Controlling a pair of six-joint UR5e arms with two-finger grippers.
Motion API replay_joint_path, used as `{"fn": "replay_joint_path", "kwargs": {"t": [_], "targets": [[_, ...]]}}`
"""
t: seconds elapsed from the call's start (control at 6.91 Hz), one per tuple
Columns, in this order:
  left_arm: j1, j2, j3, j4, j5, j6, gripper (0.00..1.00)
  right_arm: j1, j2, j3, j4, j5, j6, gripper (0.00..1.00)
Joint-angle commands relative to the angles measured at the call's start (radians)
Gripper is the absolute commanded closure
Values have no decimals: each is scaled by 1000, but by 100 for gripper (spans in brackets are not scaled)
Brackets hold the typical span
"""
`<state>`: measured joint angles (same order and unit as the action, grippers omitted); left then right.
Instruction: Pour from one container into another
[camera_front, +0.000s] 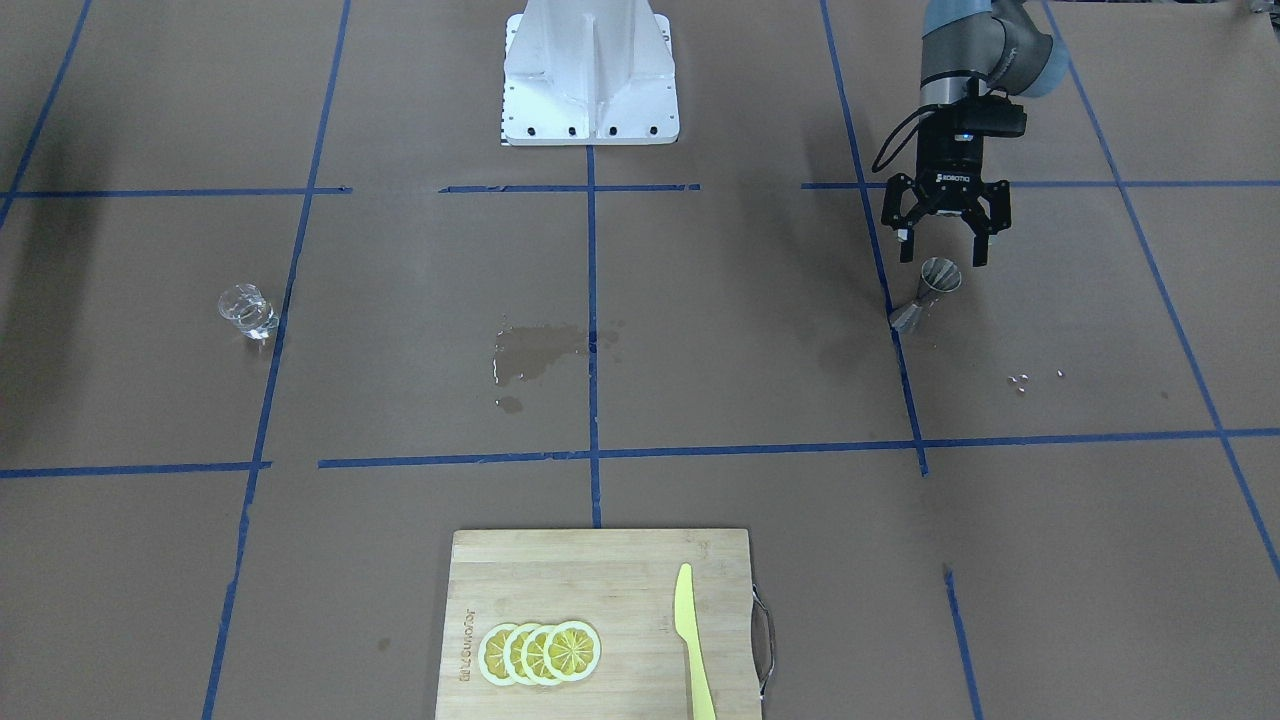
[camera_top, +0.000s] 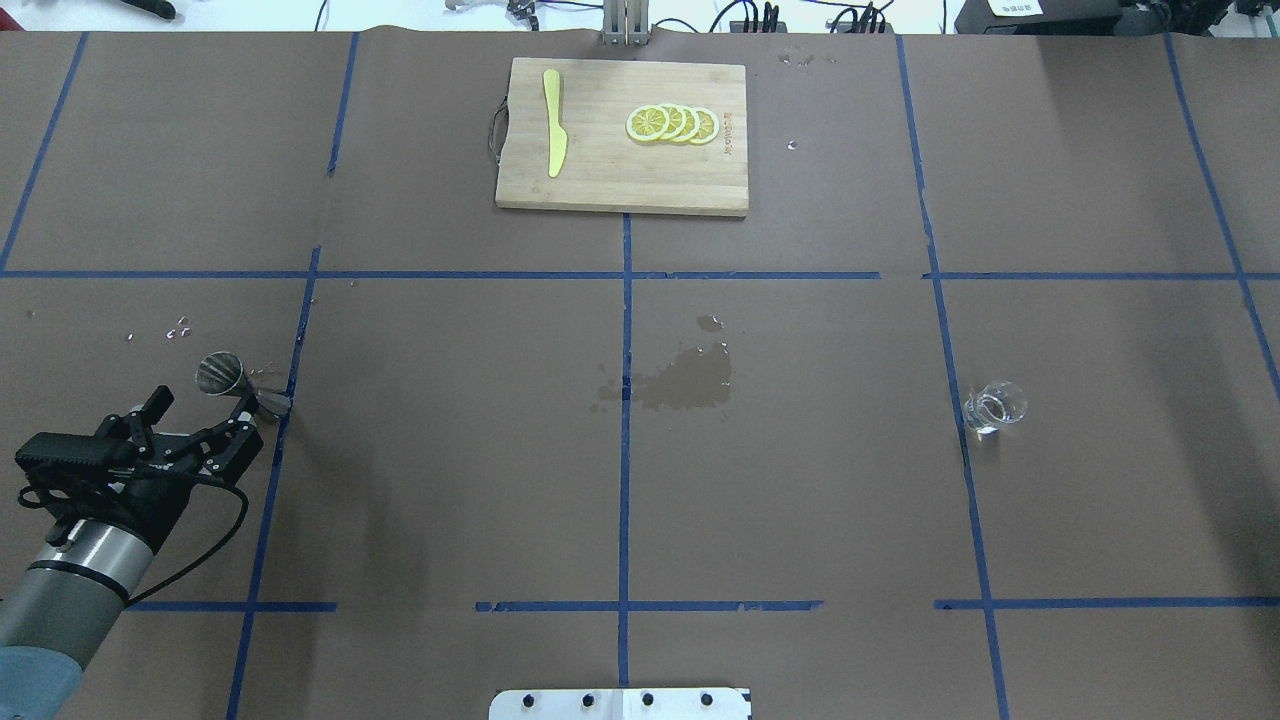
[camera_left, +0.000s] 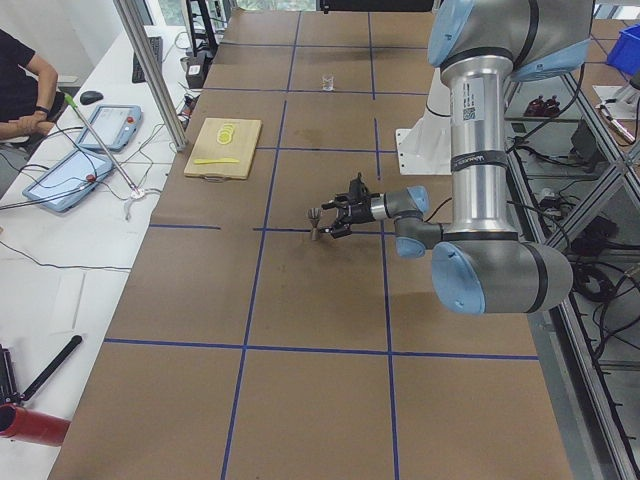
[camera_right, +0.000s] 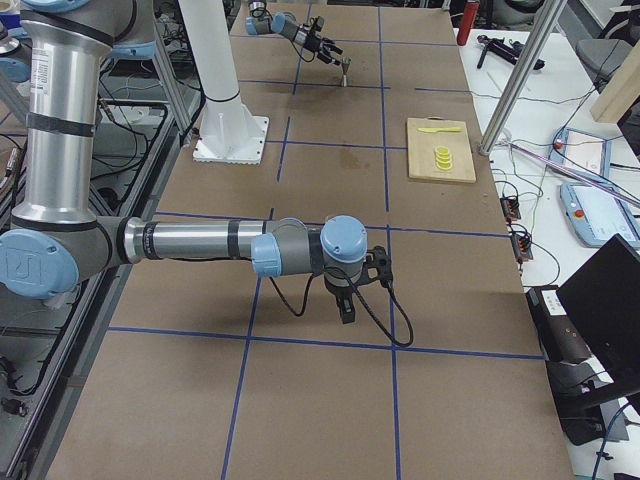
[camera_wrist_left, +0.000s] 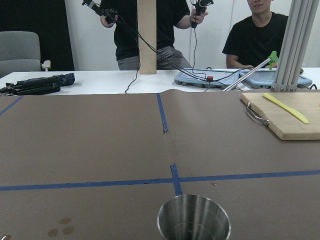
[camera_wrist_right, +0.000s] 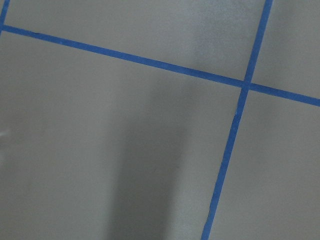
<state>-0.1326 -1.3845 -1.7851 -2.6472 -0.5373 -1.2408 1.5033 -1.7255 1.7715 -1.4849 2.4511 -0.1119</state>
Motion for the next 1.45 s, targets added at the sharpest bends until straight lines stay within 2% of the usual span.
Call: {"fn": "replay_joint_path", "kwargs": {"t": [0.0, 0.29, 0.58, 1.3], "targets": [[1, -59, 64, -8, 10, 0, 2, 0, 0, 2, 0, 0, 0, 0], [1, -91, 116, -13, 8, -2, 10, 0, 0, 2, 0, 0, 0, 0], [1, -120, 177, -80, 7, 4, 17, 0, 0, 2, 0, 0, 0, 0], [-31, -119, 188, -86, 2, 11, 19, 0, 0, 3, 0, 0, -6, 0]]}}
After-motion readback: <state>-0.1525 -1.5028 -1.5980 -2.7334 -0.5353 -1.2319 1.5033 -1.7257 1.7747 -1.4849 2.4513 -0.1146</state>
